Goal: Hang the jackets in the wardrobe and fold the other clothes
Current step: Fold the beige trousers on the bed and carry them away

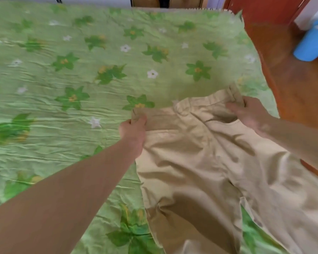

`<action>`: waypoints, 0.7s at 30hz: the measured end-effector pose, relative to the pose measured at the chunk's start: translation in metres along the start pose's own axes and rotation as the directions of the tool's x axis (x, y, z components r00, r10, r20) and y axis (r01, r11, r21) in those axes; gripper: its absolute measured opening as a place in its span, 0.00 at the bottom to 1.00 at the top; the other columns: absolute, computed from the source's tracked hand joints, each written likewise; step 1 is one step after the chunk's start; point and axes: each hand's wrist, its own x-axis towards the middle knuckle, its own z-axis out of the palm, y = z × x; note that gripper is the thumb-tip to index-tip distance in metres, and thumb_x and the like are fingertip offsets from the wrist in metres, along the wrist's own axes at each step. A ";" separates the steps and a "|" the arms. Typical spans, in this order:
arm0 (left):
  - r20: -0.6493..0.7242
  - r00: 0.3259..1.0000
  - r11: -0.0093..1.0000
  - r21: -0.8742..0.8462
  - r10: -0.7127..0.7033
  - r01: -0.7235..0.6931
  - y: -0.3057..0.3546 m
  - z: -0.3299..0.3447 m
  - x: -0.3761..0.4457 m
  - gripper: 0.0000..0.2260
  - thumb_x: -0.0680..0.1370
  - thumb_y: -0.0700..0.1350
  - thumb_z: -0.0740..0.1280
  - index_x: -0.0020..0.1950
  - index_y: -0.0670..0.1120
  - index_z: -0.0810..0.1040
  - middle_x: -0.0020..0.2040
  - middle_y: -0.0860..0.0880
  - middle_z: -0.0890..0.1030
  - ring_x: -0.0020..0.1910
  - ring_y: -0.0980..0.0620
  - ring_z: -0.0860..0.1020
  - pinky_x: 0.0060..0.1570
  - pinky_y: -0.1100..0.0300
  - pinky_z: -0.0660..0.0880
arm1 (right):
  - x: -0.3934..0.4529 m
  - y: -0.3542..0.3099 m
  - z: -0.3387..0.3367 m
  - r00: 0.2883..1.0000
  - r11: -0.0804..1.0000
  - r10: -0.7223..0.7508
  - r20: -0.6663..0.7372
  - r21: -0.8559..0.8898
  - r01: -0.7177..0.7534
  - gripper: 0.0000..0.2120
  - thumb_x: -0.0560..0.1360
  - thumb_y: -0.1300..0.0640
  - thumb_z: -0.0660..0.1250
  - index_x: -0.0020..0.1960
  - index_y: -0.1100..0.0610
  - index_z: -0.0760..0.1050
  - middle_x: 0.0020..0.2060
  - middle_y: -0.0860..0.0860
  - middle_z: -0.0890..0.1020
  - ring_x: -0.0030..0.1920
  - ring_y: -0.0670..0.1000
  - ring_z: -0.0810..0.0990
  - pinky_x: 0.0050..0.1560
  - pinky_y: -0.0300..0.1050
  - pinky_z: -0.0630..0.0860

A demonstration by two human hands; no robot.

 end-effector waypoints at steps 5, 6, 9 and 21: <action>0.111 0.989 0.994 0.030 0.098 -0.102 0.046 -0.047 -0.069 0.09 0.82 0.48 0.70 0.42 0.49 0.81 0.45 0.44 0.84 0.46 0.45 0.80 0.52 0.42 0.81 | -0.068 -0.048 -0.078 0.996 0.996 -0.086 -0.030 -0.026 0.086 0.13 0.83 0.52 0.66 0.44 0.59 0.77 0.33 0.49 0.73 0.36 0.50 0.70 0.36 0.44 0.64; 0.130 0.985 0.993 0.018 0.112 -0.115 0.059 -0.057 -0.086 0.09 0.82 0.48 0.71 0.42 0.49 0.82 0.45 0.44 0.85 0.46 0.45 0.81 0.51 0.44 0.81 | -0.082 -0.060 -0.099 0.995 0.996 -0.088 -0.041 -0.003 0.087 0.14 0.83 0.52 0.67 0.44 0.60 0.77 0.33 0.48 0.72 0.36 0.49 0.69 0.35 0.42 0.64; 0.191 0.973 0.991 -0.023 0.133 -0.132 0.102 -0.092 -0.140 0.06 0.81 0.48 0.71 0.46 0.49 0.85 0.48 0.46 0.88 0.49 0.45 0.85 0.55 0.45 0.82 | -0.131 -0.106 -0.166 0.994 0.994 -0.104 -0.036 0.023 0.105 0.16 0.82 0.48 0.67 0.47 0.62 0.79 0.34 0.53 0.75 0.37 0.54 0.72 0.39 0.44 0.68; 0.274 0.881 0.920 -0.044 0.385 -0.389 0.294 -0.252 -0.337 0.05 0.79 0.40 0.75 0.54 0.44 0.86 0.48 0.45 0.89 0.51 0.44 0.86 0.54 0.52 0.81 | -0.310 -0.313 -0.340 0.964 0.951 -0.234 -0.127 0.176 0.254 0.13 0.79 0.46 0.70 0.51 0.56 0.82 0.46 0.59 0.85 0.50 0.62 0.83 0.51 0.57 0.79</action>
